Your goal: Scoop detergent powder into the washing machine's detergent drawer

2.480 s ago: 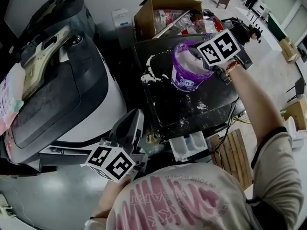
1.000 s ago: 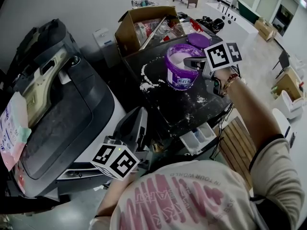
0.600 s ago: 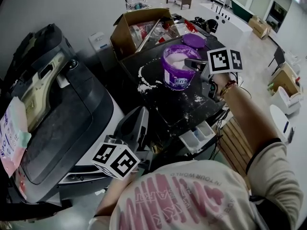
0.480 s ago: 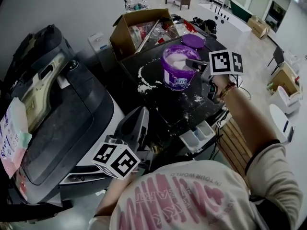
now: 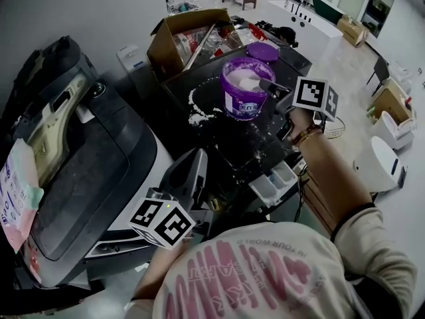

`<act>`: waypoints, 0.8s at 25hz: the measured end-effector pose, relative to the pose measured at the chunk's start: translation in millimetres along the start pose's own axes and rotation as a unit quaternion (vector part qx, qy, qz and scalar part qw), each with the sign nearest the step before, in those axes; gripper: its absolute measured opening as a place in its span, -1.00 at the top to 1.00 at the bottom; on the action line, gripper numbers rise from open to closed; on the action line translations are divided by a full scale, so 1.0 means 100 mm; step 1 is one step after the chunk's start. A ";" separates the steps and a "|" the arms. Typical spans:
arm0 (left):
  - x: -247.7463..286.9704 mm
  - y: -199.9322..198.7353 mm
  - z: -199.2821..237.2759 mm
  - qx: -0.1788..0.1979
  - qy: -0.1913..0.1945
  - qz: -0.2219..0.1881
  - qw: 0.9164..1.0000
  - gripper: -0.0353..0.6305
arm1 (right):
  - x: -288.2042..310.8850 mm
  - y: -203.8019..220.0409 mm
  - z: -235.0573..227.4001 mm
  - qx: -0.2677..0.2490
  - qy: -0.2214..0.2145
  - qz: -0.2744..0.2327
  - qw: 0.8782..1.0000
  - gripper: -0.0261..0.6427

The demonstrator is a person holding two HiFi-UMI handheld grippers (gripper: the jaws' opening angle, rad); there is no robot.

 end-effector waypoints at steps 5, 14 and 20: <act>0.04 0.02 -0.01 -0.002 -0.004 -0.001 1.000 0.88 | -0.06 0.06 -0.13 0.066 -0.004 -0.025 0.997 0.91; 0.20 0.07 -0.15 0.010 -0.030 -0.002 1.000 0.88 | -0.08 0.14 -0.36 0.149 -0.036 -0.016 0.988 0.91; 0.28 0.22 -0.32 0.005 -0.062 -0.009 0.998 0.88 | -0.07 0.12 -0.43 0.178 -0.076 0.002 0.981 0.92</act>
Point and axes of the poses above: the fingertips, and each gripper's own axes: x forward along the fingers, z to its left, y out of its underside, the point moved 5 cm from there along -x, backward along the fingers, and after that the axes turned 9 degrees about y, right-handed, at the moved point
